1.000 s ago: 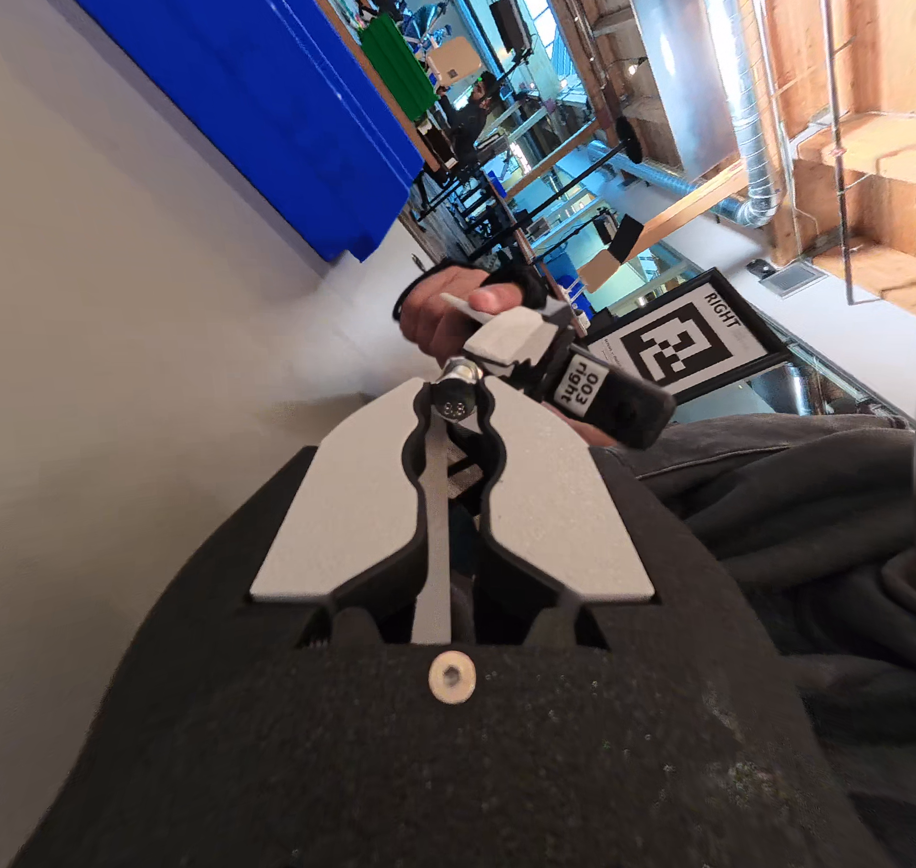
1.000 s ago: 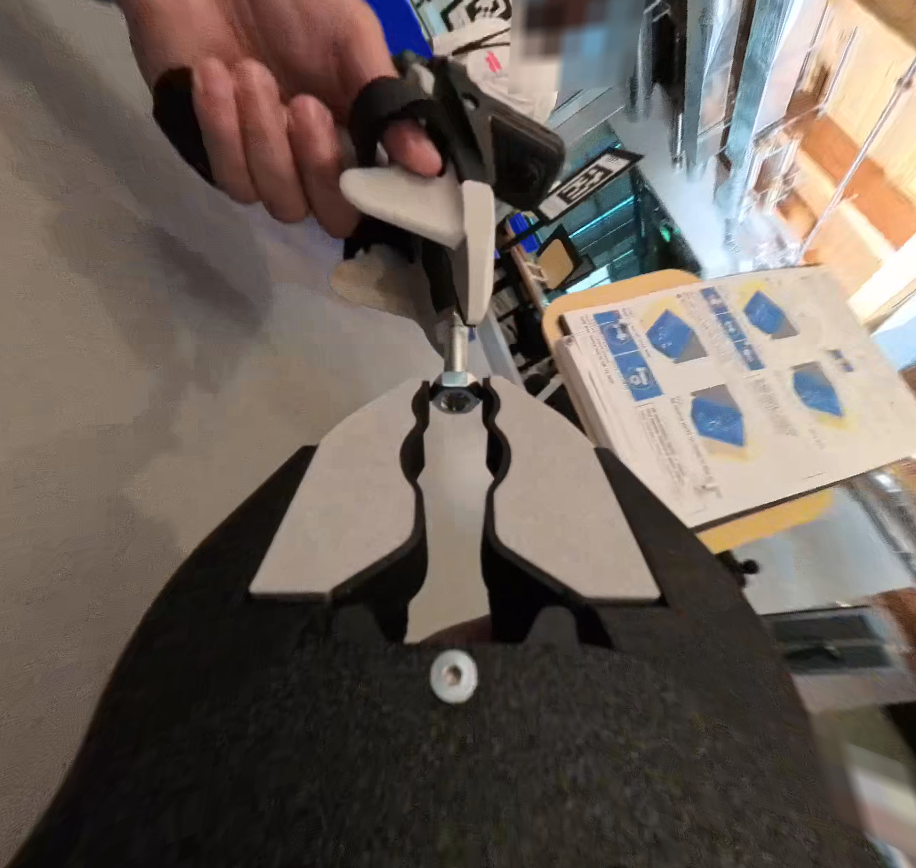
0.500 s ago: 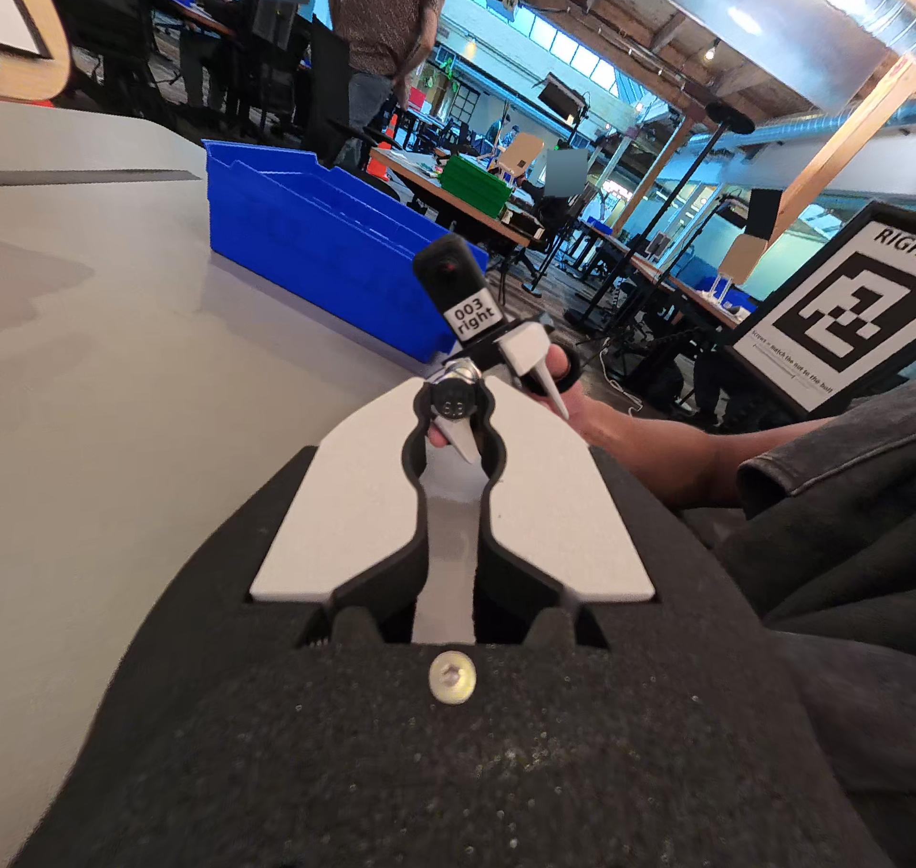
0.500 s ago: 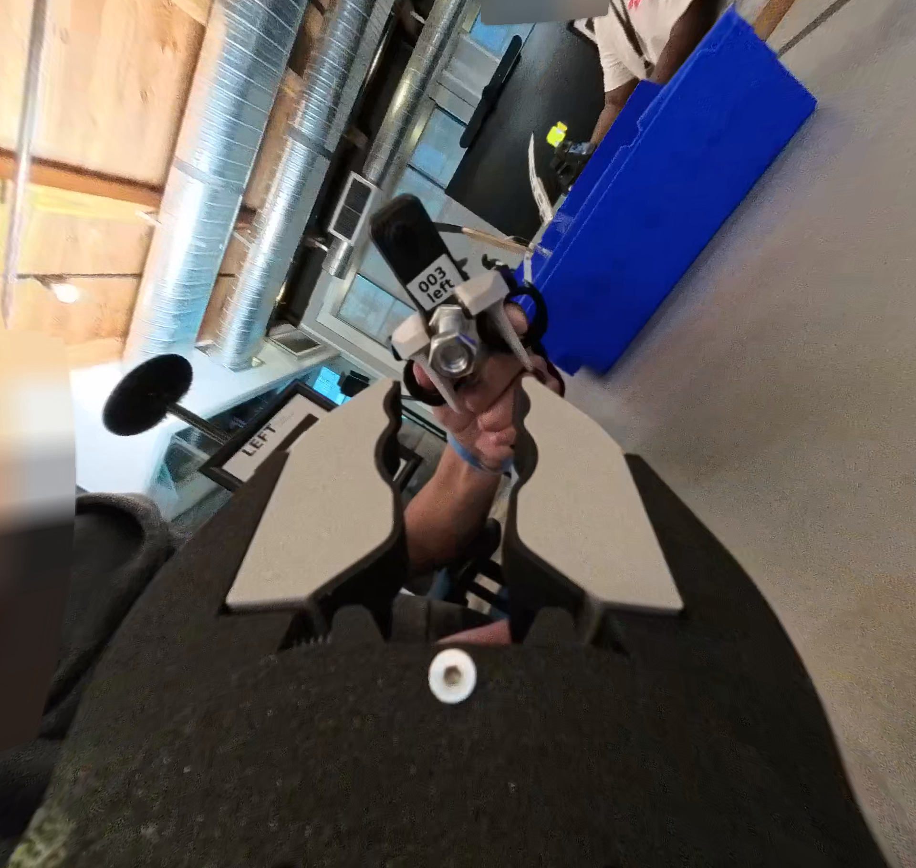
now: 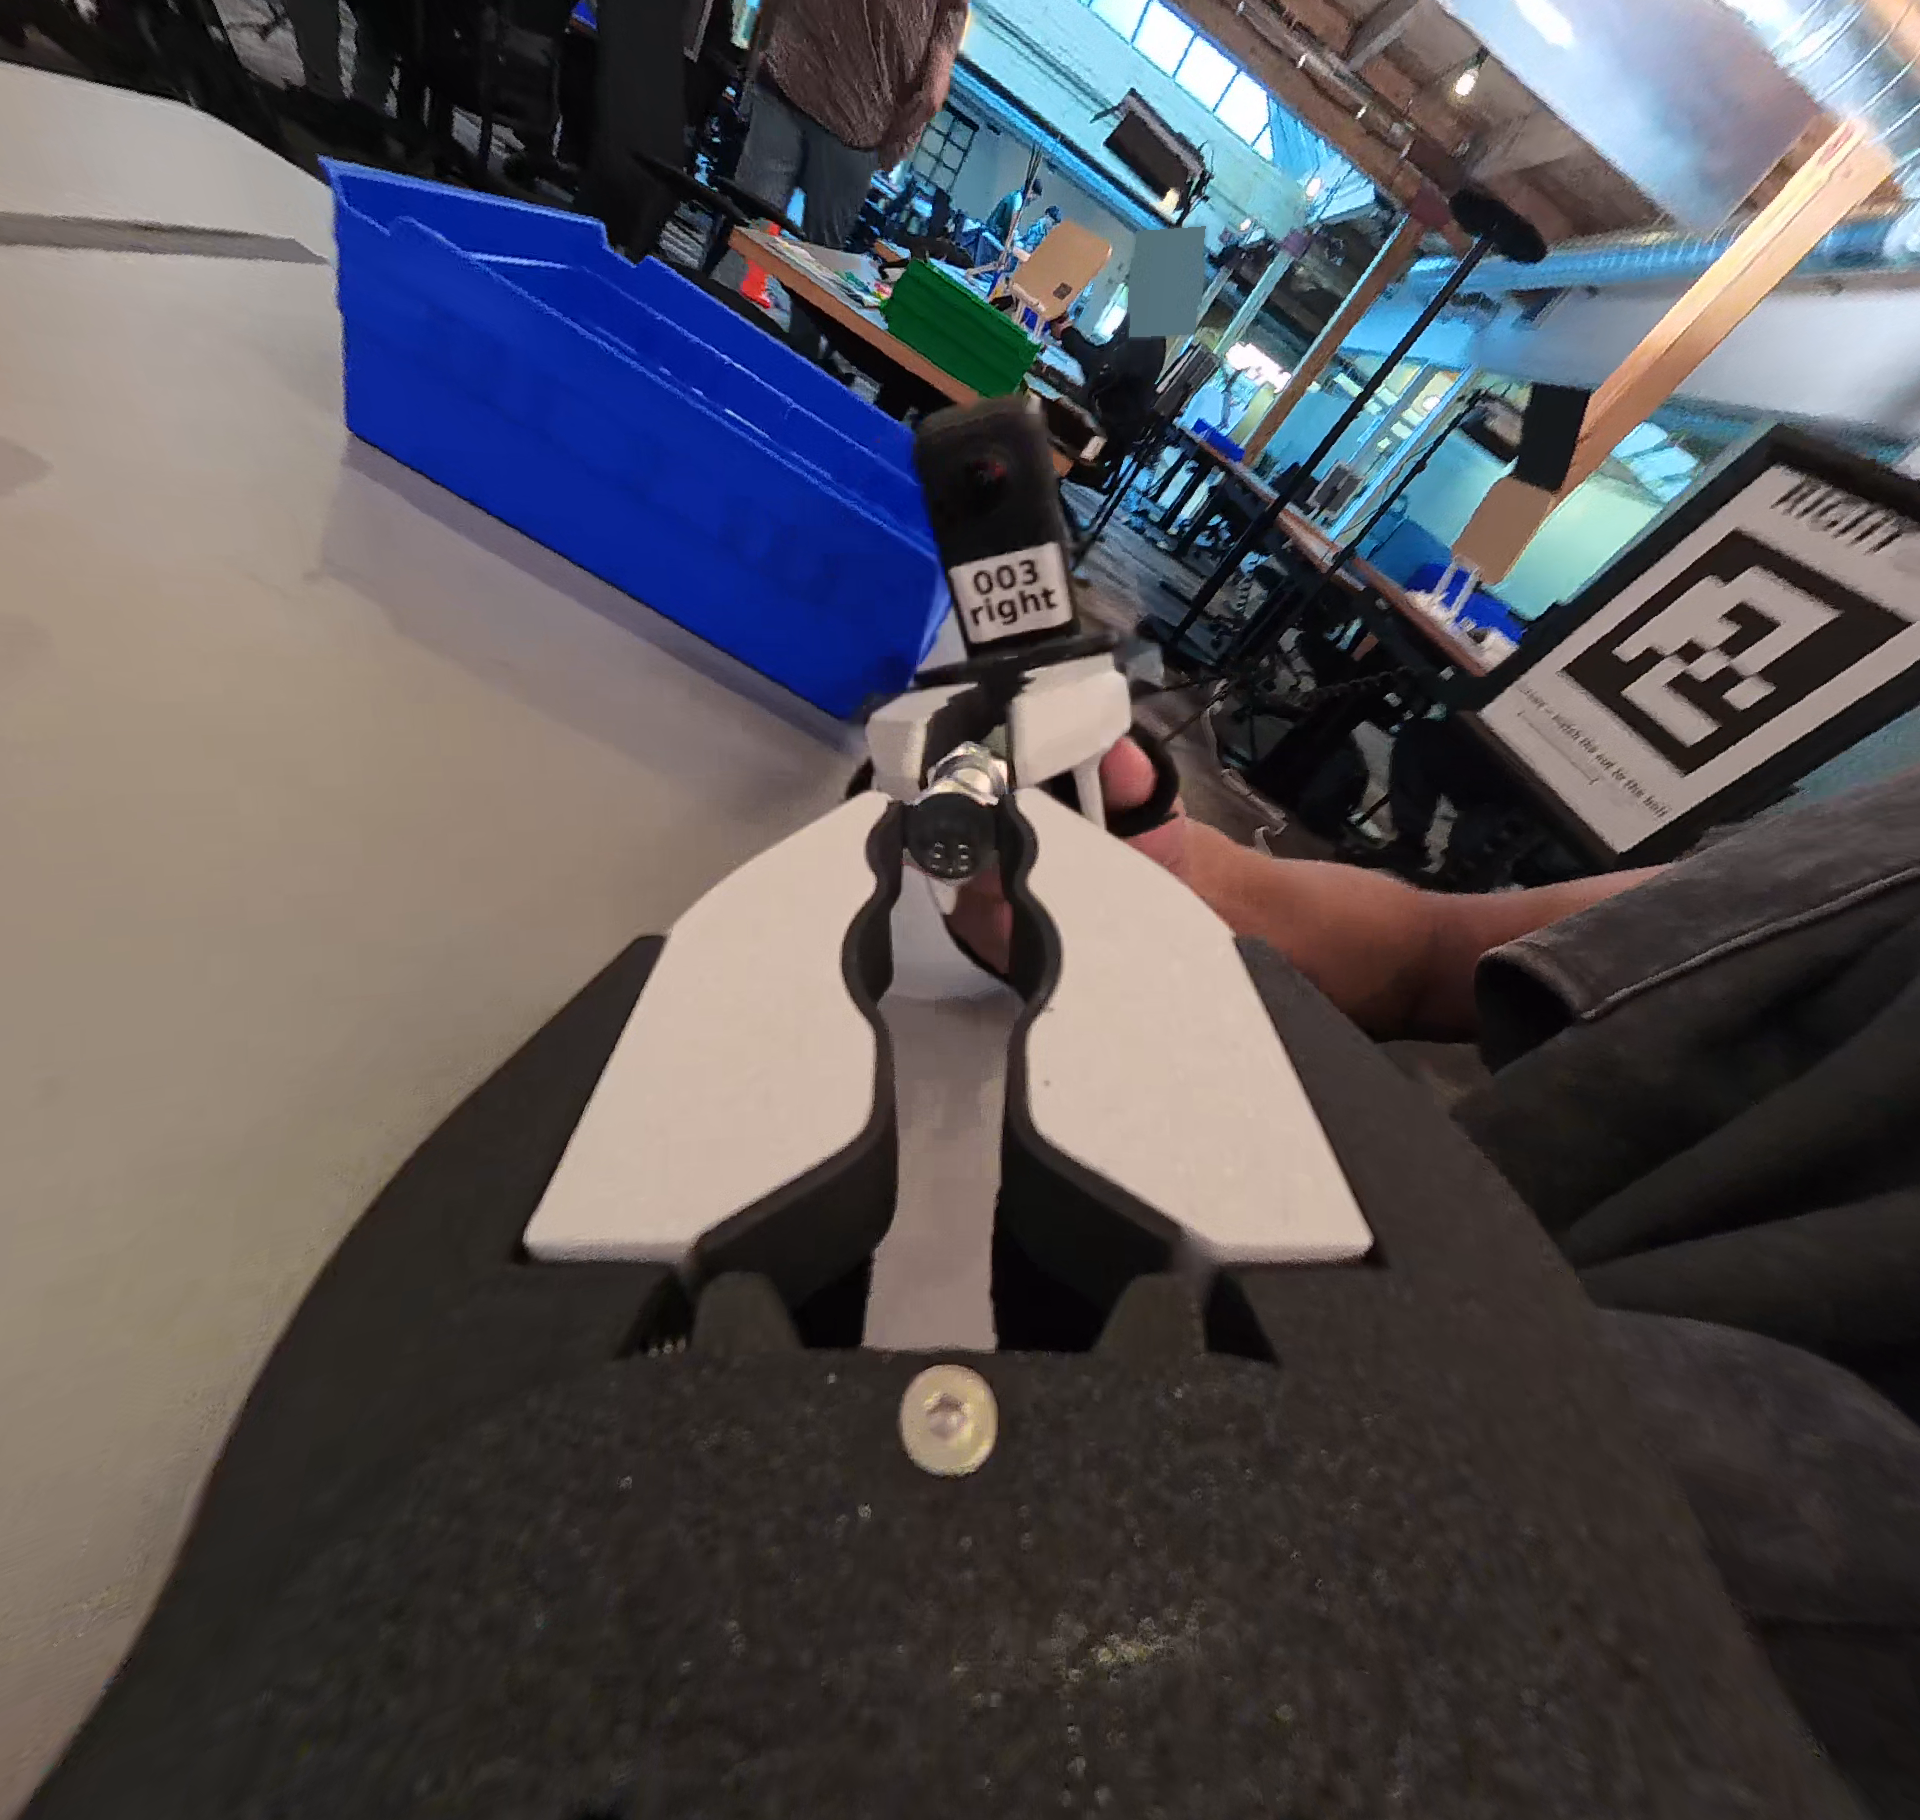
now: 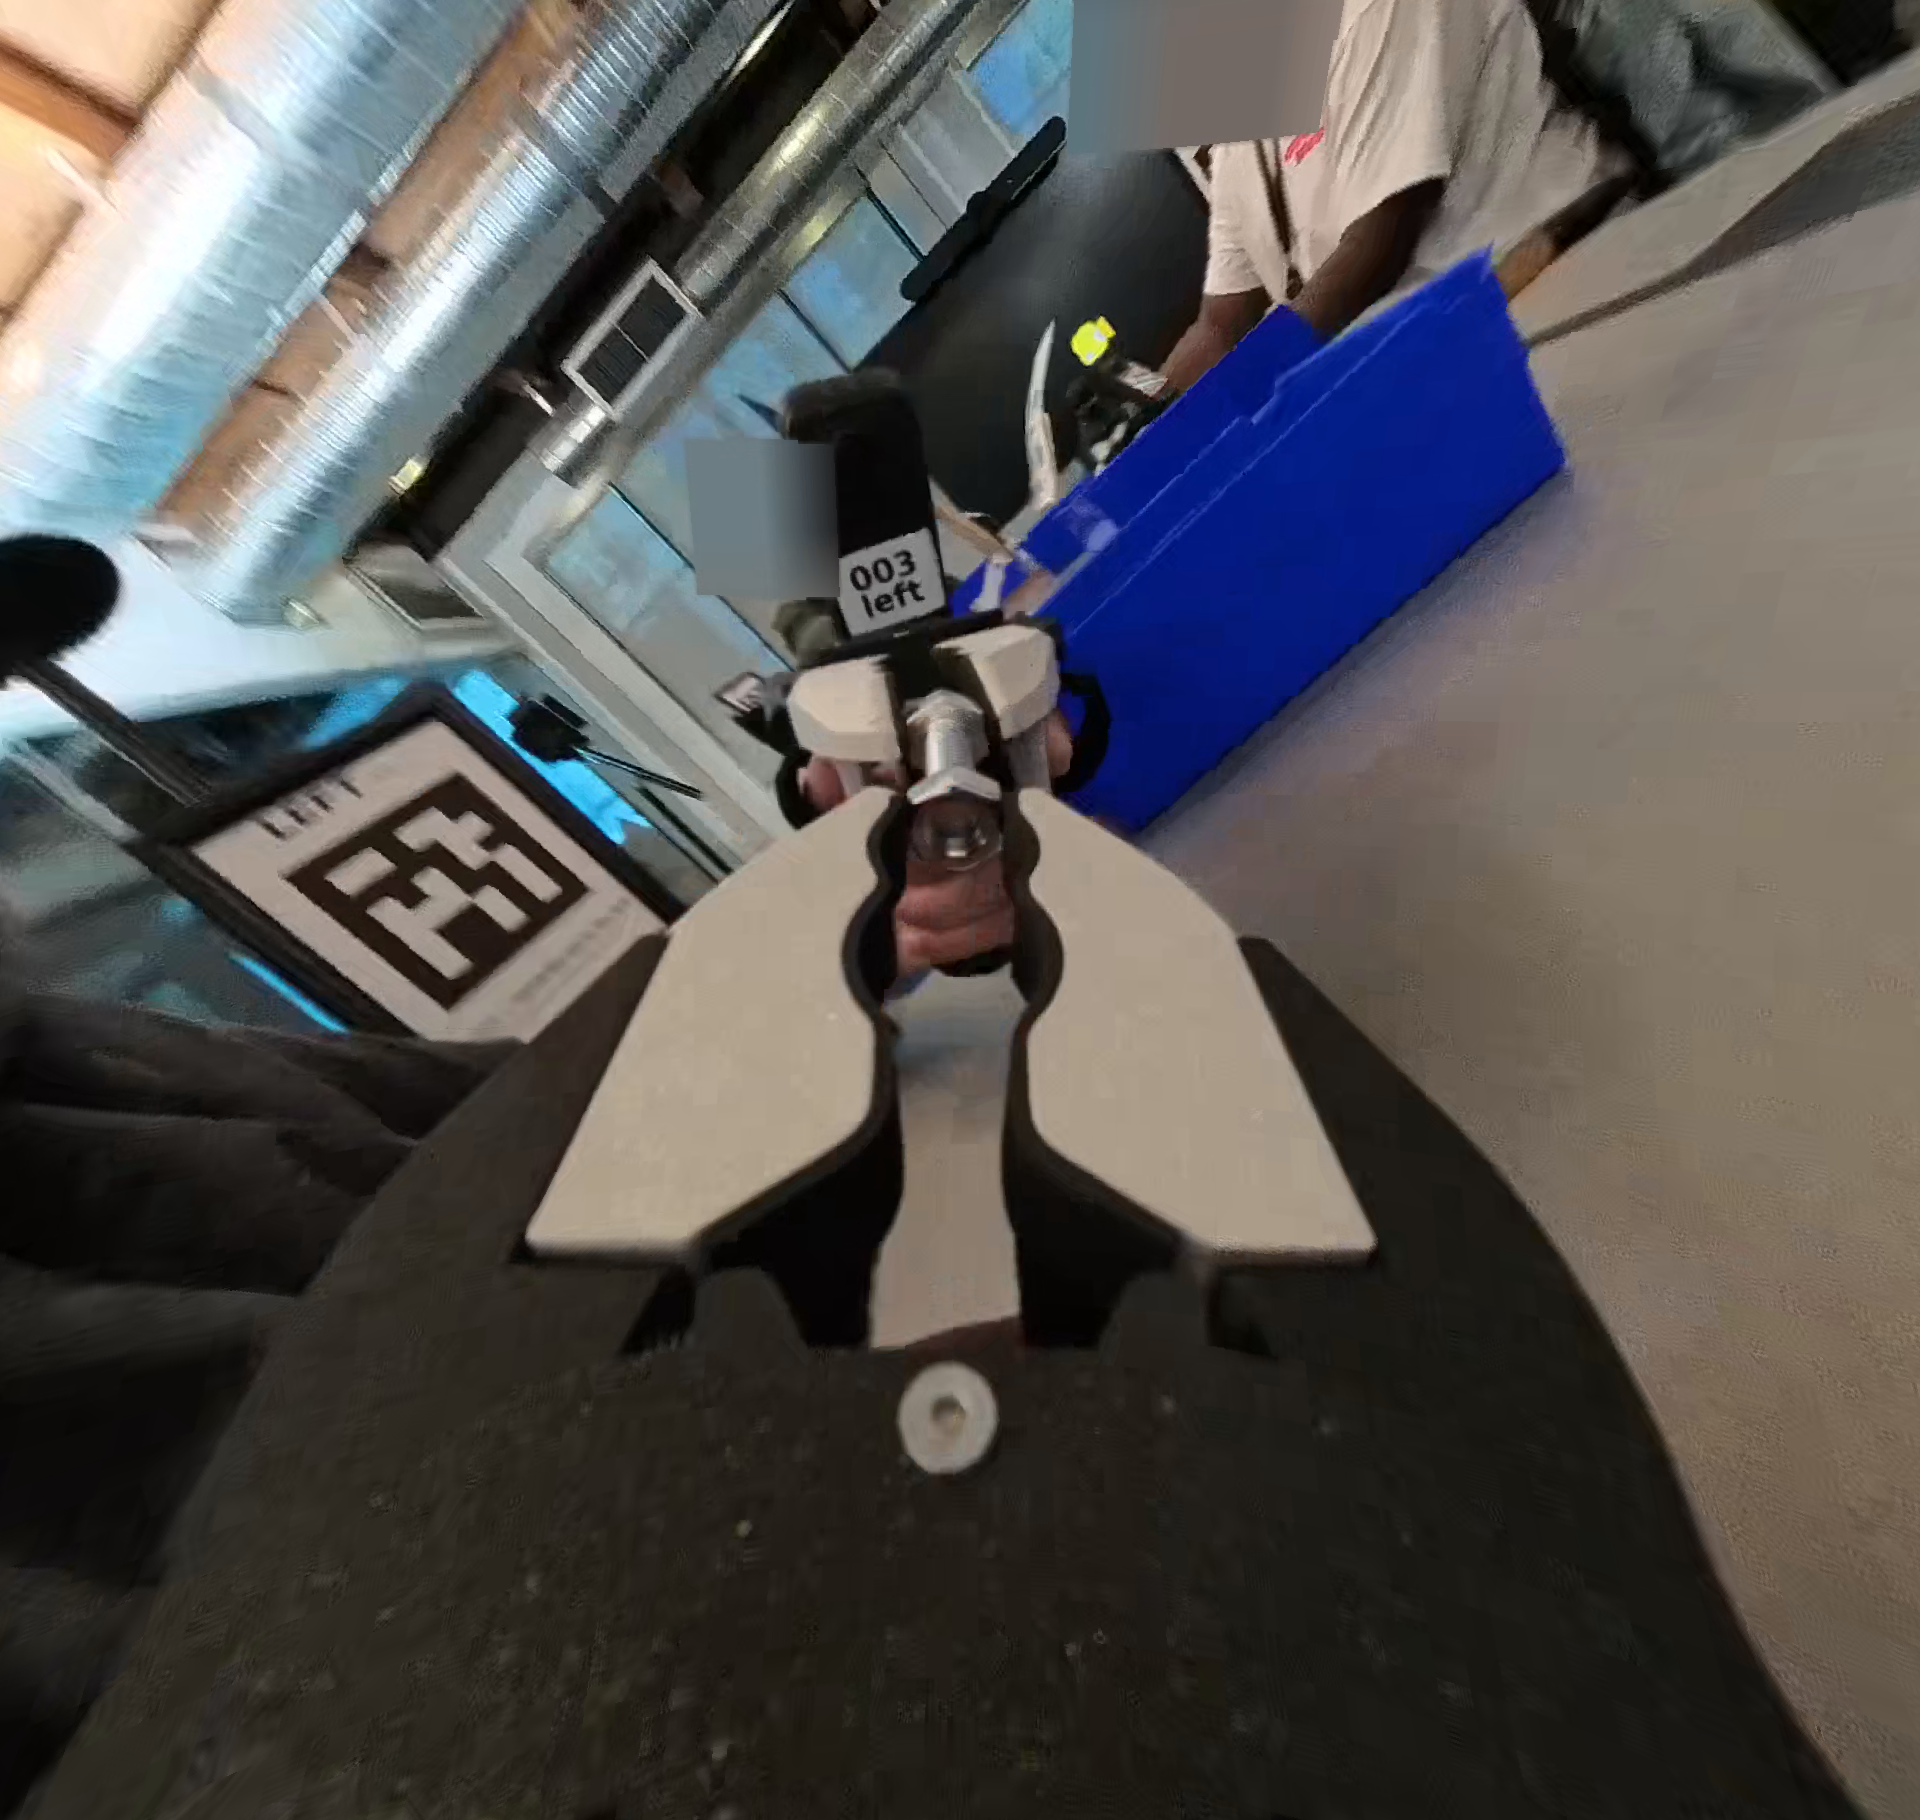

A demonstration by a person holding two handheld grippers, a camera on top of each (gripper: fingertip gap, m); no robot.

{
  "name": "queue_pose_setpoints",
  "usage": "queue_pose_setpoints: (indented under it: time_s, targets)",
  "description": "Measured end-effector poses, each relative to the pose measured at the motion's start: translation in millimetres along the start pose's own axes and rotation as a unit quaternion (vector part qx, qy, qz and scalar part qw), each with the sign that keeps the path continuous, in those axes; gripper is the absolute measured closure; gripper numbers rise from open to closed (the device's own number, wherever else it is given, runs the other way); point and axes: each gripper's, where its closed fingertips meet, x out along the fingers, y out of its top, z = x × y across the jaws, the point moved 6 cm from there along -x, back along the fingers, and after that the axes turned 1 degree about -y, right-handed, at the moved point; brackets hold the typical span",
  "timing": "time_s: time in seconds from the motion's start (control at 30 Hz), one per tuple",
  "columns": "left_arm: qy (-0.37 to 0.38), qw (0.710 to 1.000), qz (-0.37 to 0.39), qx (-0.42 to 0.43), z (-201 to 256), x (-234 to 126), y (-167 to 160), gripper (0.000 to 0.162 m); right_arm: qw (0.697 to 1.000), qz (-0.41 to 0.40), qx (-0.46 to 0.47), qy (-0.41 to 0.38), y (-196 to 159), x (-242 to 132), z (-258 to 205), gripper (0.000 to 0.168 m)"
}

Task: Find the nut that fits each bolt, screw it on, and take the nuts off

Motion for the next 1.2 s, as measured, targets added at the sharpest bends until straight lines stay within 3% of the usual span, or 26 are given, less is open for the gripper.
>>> queue_pose_setpoints:
  time_s: [0.1,0.23,0.33,0.43,0.47,0.5,0.53,0.63,0.73,0.83,0.9,1.0,1.1,1.2]
  targets:
    - [-0.036,0.997,0.006,-0.068,-1.2,0.2,0.2,0.145,0.976,-0.032,-0.203,-0.069,-0.1,-0.2,-13.4,0.151]
    - [-0.073,0.989,-0.015,-0.129,0.1,4.4,-4.9,0.145,0.879,-0.067,-0.455,-0.127,-8.7,-4.1,-29.3,0.151]
    - [-0.082,0.982,-0.032,-0.167,-2.6,5.6,-9.7,0.145,0.764,-0.094,-0.614,-0.177,-18.4,-6.8,-33.9,0.151]
    - [-0.086,0.978,-0.021,-0.188,-7.0,0.0,-6.9,0.145,0.592,-0.127,-0.762,-0.228,-28.9,-10.1,-31.5,0.151]
    - [-0.081,0.979,-0.02,-0.186,-8.6,-2.2,-6.2,0.145,0.557,-0.134,-0.786,-0.233,-31.6,-10.9,-30.7,0.151]
    - [-0.083,0.98,-0.014,-0.179,-8.3,-4.3,-4.4,0.145,0.557,-0.137,-0.785,-0.233,-32.7,-11.2,-30.3,0.151]
    - [-0.081,0.982,-0.011,-0.172,-8.1,-5.8,-2.9,0.145,0.582,-0.137,-0.767,-0.234,-31.5,-10.8,-29.0,0.151]
    - [-0.011,0.995,-0.029,-0.097,-11.9,-6.9,-3.1,0.145,0.689,-0.116,-0.675,-0.239,-19.7,-11.7,-24.8,0.151]
    - [0.133,0.99,-0.05,0.024,-22.2,-9.5,-3.9,0.145,0.79,-0.093,-0.56,-0.233,-3.0,-16.0,-19.7,0.151]
    - [0.297,0.95,-0.038,0.089,-37.7,-20.1,-1.4,0.145,0.868,-0.052,-0.427,-0.247,8.4,-20.3,-7.3,0.151]
    - [0.391,0.913,-0.032,0.115,-45.4,-29.7,-1.3,0.145,0.894,-0.041,-0.351,-0.275,11.7,-23.1,4.8,0.151]
    - [0.416,0.899,-0.024,0.138,-45.6,-32.4,-0.7,0.145,0.917,-0.024,-0.296,-0.266,14.8,-24.5,7.5,0.151]
    - [0.39,0.91,-0.029,0.136,-43.4,-27.1,-1.8,0.145,0.904,-0.029,-0.323,-0.278,26.4,-28.8,-3.6,0.151]
    - [0.36,0.923,-0.039,0.13,-40.1,-21.9,-3.4,0.145,0.866,-0.033,-0.365,-0.341,75.7,-56.8,-32.5,0.151]
